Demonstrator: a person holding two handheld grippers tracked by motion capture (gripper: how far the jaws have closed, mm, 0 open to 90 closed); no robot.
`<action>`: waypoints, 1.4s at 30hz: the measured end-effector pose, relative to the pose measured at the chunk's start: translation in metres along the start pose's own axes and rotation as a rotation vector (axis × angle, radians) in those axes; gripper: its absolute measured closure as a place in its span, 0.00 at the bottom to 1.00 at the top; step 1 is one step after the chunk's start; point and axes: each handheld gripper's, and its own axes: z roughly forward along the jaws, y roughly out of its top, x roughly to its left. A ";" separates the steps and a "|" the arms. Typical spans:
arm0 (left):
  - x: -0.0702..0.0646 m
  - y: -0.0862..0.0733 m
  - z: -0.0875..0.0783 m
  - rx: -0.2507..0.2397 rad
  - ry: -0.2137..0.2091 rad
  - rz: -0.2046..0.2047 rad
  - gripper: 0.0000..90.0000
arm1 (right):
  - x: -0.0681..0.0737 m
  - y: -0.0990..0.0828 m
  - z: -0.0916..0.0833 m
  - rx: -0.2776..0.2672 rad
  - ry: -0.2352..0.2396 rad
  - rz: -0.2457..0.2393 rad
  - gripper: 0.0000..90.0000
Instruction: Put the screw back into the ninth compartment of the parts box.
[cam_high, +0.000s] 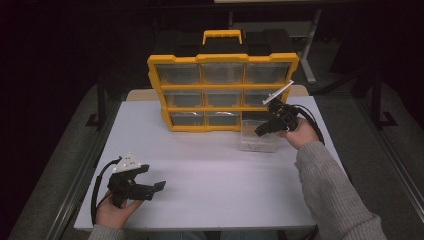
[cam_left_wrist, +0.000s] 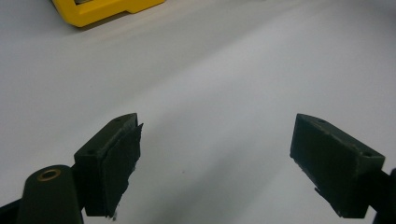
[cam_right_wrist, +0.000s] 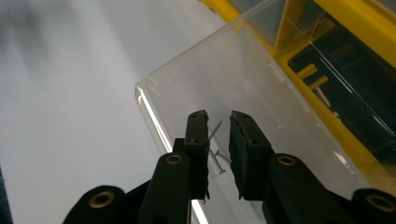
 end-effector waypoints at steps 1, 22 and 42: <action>0.000 0.000 0.000 0.000 -0.001 -0.002 0.17 | 0.001 0.000 -0.001 -0.006 0.002 -0.004 0.82; 0.000 0.000 0.001 0.000 -0.001 0.001 0.17 | 0.016 -0.005 -0.025 -0.071 0.003 -0.013 0.73; 0.000 0.000 0.001 0.001 -0.002 0.008 0.17 | 0.040 -0.020 -0.048 -0.135 -0.032 -0.026 0.57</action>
